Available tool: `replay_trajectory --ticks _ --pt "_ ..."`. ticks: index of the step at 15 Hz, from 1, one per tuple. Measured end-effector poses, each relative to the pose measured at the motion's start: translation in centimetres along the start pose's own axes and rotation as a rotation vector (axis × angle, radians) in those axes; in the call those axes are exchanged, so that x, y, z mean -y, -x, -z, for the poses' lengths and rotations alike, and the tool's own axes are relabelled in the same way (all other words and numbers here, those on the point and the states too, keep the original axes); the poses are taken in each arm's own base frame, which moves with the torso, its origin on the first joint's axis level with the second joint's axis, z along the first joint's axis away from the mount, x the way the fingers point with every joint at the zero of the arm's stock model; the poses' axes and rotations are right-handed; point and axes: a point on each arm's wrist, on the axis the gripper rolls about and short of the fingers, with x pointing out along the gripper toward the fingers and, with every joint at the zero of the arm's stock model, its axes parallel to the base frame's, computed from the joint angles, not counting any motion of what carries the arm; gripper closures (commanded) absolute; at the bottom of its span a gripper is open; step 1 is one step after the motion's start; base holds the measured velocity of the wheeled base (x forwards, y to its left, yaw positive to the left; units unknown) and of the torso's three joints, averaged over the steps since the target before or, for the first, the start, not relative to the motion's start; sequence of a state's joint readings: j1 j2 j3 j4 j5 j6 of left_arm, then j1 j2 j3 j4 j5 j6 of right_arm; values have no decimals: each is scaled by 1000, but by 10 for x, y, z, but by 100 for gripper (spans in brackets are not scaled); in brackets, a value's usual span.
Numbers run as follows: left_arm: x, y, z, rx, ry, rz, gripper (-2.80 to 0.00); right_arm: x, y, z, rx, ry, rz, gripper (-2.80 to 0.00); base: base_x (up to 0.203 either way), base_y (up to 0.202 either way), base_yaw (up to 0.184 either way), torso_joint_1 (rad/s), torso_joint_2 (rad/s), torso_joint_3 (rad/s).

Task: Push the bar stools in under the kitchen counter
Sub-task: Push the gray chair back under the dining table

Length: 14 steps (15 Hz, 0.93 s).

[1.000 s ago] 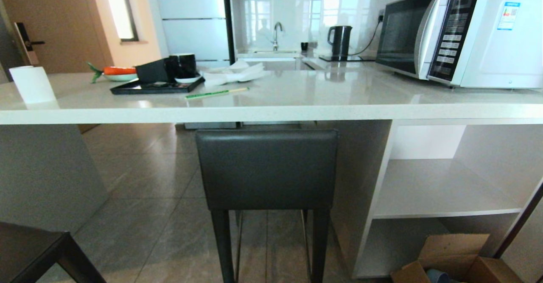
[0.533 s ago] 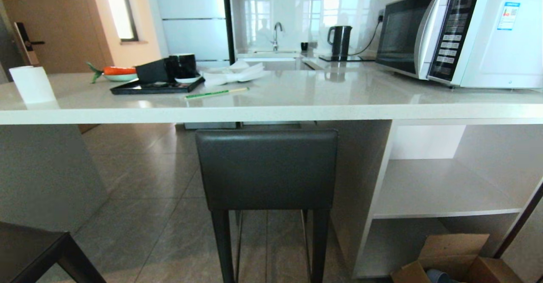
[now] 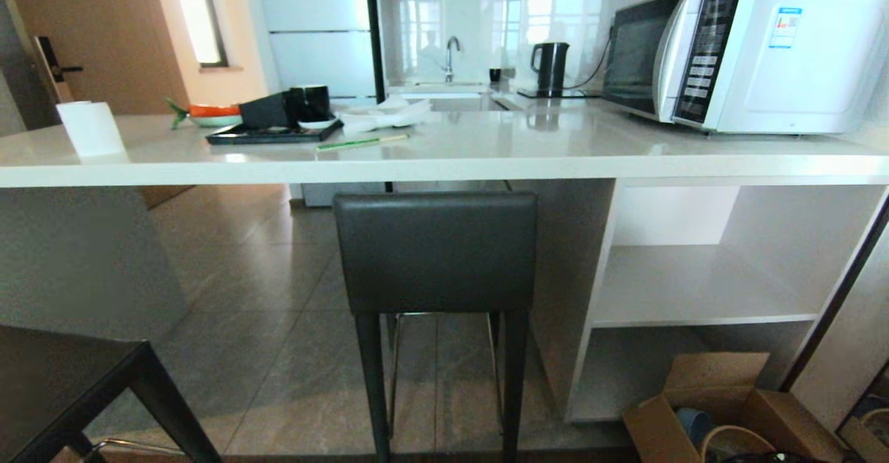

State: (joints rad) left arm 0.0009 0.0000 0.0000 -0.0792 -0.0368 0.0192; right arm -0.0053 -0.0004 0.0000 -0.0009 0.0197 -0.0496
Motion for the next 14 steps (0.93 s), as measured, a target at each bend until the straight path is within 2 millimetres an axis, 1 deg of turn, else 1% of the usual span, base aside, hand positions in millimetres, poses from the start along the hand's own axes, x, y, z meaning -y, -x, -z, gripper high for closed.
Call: replay_trajectory --ticks 14 --pt "0 0 0 2 3 -2 0 0 0 0 0 -2 1 0 -198 0 -2 3 3 3"
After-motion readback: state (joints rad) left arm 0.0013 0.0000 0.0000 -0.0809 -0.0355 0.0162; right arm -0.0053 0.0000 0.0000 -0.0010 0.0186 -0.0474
